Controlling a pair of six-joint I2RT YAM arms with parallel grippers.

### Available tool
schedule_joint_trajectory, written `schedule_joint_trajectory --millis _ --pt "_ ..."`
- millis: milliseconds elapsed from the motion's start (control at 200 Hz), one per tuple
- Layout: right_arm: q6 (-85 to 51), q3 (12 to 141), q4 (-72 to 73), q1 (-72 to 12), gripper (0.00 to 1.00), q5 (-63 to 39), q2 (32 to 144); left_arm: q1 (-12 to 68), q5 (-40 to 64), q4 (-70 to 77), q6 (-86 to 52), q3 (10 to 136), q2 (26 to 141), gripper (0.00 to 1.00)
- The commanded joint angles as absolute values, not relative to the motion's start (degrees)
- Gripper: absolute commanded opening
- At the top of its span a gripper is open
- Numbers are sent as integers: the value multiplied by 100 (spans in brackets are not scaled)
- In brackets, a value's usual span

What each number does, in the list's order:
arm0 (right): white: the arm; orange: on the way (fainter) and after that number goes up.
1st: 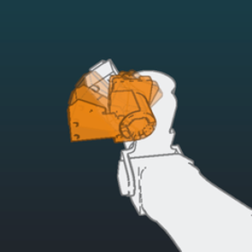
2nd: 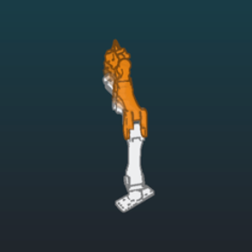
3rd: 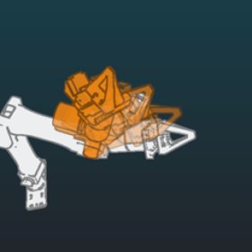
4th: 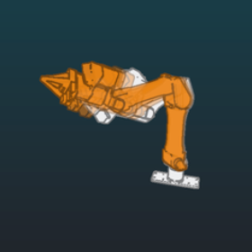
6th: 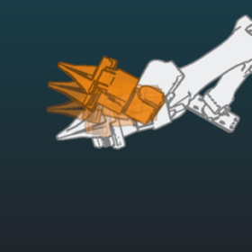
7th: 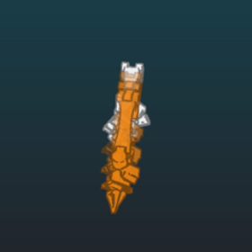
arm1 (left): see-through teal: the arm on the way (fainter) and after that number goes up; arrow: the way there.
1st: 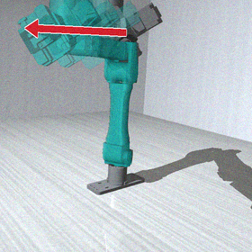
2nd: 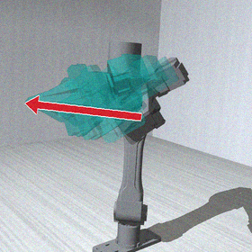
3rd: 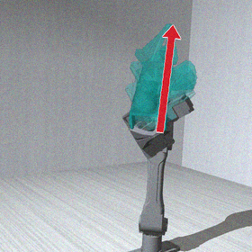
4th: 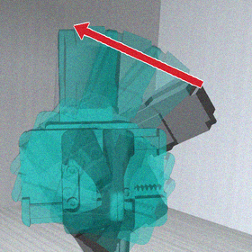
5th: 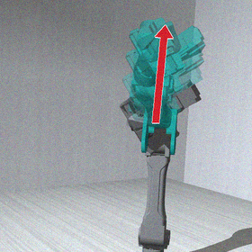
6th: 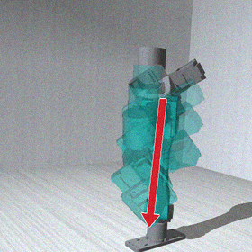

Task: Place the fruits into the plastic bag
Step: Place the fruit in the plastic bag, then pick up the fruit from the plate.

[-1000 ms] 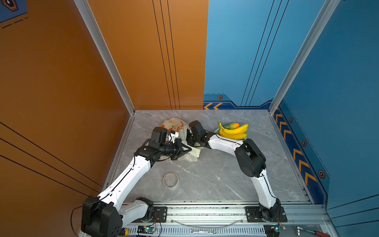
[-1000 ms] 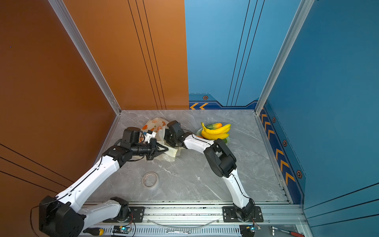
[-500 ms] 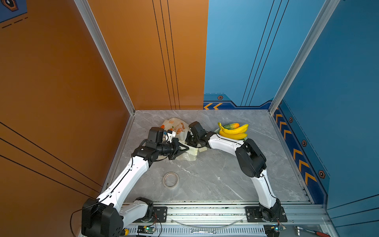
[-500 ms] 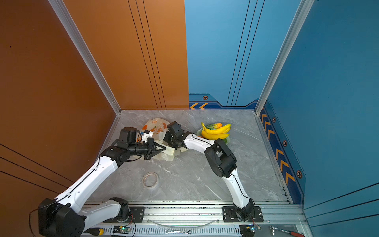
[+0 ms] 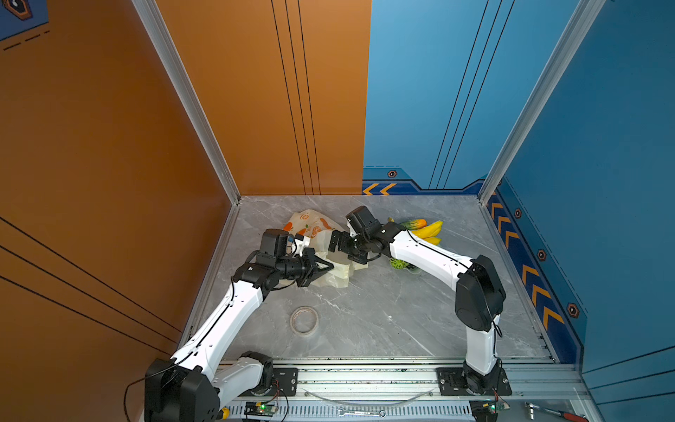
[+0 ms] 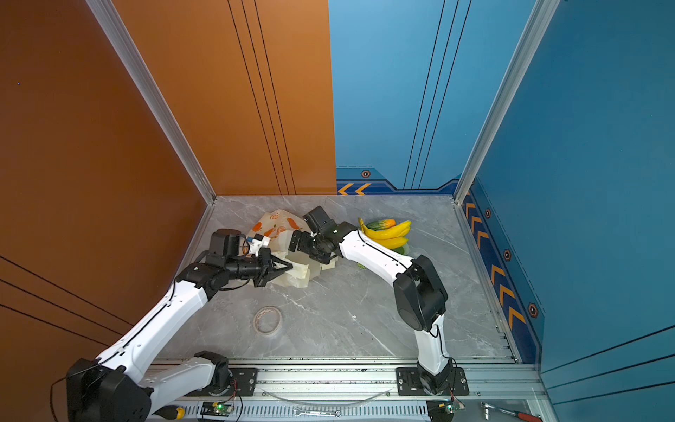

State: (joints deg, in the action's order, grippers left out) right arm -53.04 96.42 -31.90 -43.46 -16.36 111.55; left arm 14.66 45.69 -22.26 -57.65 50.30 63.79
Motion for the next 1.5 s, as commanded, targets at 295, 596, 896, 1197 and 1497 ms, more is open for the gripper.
schedule_joint_trajectory --millis 295,596,896,1197,1497 --pt "-4299 9833 -5506 -4265 100 -814 10603 1388 4746 -2246 -5581 5088 6398 0" --pt "-4193 9706 -6328 -4199 100 126 9443 1410 4646 -2232 -5563 5084 6394 0" --pt "-3705 9152 -6595 -3160 100 418 8967 1467 4535 -2193 -5528 5147 6451 0" --pt "-3245 8927 -6327 -2795 100 381 9571 1494 4587 -2197 -5502 5168 6520 0" --pt "-3261 8965 -5874 -2882 100 264 10186 1486 4600 -2382 -5408 5177 6459 0"
